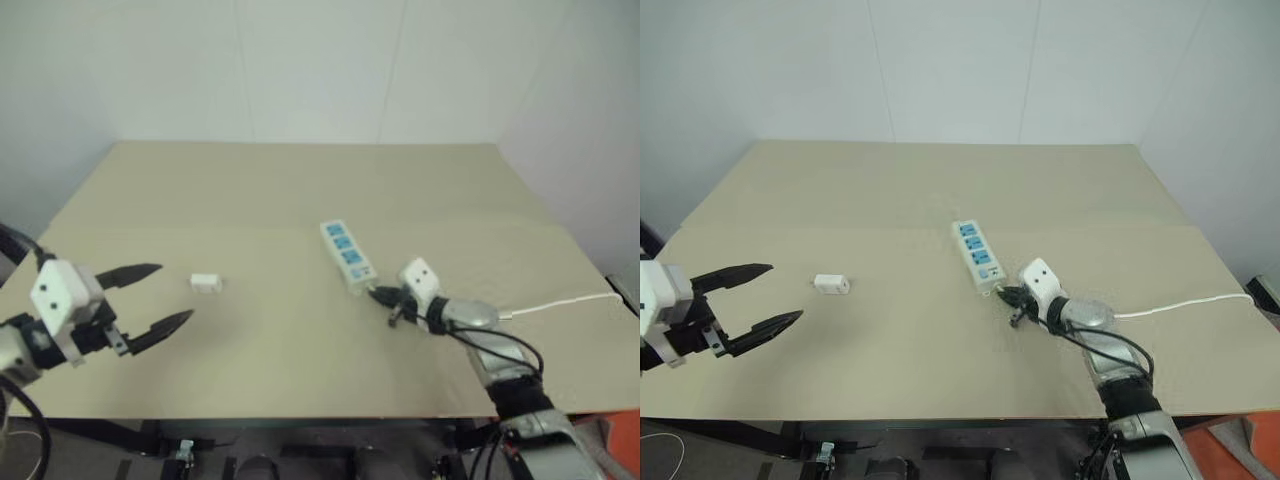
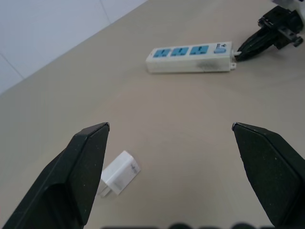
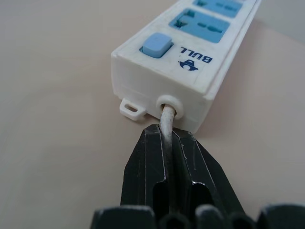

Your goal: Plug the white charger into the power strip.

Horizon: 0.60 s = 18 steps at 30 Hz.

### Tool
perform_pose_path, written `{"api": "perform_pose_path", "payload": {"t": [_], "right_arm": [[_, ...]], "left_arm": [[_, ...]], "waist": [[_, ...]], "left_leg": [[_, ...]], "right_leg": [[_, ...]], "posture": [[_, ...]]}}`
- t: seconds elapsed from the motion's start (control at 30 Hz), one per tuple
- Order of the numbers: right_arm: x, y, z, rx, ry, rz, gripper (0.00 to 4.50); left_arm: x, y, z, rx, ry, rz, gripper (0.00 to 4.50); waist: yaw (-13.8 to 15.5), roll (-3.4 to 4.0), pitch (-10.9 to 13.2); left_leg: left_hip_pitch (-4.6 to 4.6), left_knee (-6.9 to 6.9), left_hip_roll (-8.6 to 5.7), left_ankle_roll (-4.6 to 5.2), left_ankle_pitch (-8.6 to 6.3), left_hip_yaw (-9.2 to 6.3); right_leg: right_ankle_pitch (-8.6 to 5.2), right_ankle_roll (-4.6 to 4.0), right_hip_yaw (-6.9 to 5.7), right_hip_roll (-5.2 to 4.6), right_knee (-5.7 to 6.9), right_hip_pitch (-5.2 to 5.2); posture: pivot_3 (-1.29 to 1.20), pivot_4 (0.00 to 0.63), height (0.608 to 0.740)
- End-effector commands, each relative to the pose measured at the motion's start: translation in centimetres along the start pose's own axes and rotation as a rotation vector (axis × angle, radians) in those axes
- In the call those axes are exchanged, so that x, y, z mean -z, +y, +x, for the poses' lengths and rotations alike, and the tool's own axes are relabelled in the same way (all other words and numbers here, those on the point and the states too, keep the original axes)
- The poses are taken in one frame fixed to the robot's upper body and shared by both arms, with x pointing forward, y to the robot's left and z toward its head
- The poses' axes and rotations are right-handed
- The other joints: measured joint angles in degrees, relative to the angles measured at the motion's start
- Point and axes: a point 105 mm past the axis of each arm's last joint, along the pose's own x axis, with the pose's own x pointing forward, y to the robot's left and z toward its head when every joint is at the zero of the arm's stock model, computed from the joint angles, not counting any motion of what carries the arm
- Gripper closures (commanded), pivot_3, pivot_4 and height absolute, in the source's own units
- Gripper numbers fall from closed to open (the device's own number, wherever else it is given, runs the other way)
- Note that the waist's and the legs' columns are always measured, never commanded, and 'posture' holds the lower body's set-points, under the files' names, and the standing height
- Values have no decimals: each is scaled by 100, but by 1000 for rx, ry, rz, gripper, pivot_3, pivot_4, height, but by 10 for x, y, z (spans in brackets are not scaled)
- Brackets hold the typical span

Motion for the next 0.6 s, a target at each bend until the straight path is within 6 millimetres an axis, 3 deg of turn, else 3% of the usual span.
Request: {"api": "perform_pose_path", "payload": {"t": [0.03, 0.17, 0.3, 0.5, 0.6], "right_arm": [[-34, 17, -7, -117, -168, -139, 4492], [-24, 37, -18, -269, -157, -177, 4492], [2, 36, -19, -307, -44, -258, 4492], [13, 28, -21, -323, 5, -281, 2457], [4, 27, -33, -385, -28, -146, 1401]], "left_arm": [[-8, 2, 3, 21, -24, 39, 0], [-9, 3, 7, 37, -32, 41, 0], [-9, 3, 10, 48, -39, 40, 0], [-9, 2, 12, 57, -45, 41, 0], [-10, 2, 13, 60, -47, 44, 0]], "waist": [[-34, 0, 0], [-39, 0, 0], [-52, 0, 0], [-51, 0, 0], [-28, -1, 1]], "left_leg": [[1, 0, 0, 0, 0, 0], [5, -1, 0, 0, 0, -1], [5, -1, 0, 0, 0, 0], [11, 0, -1, 0, 0, 0], [10, -1, -1, 0, 0, 0]], "right_leg": [[1, 1, 0, 0, 1, 0], [0, 2, -1, 1, 0, 4], [0, 1, 0, 0, 0, 4], [1, 0, 0, 0, 1, 11], [1, 0, 0, 0, 0, 10]], "posture": [[0, 150, 740], [0, 150, 740], [0, 150, 740], [0, 150, 740], [0, 150, 740]]}}
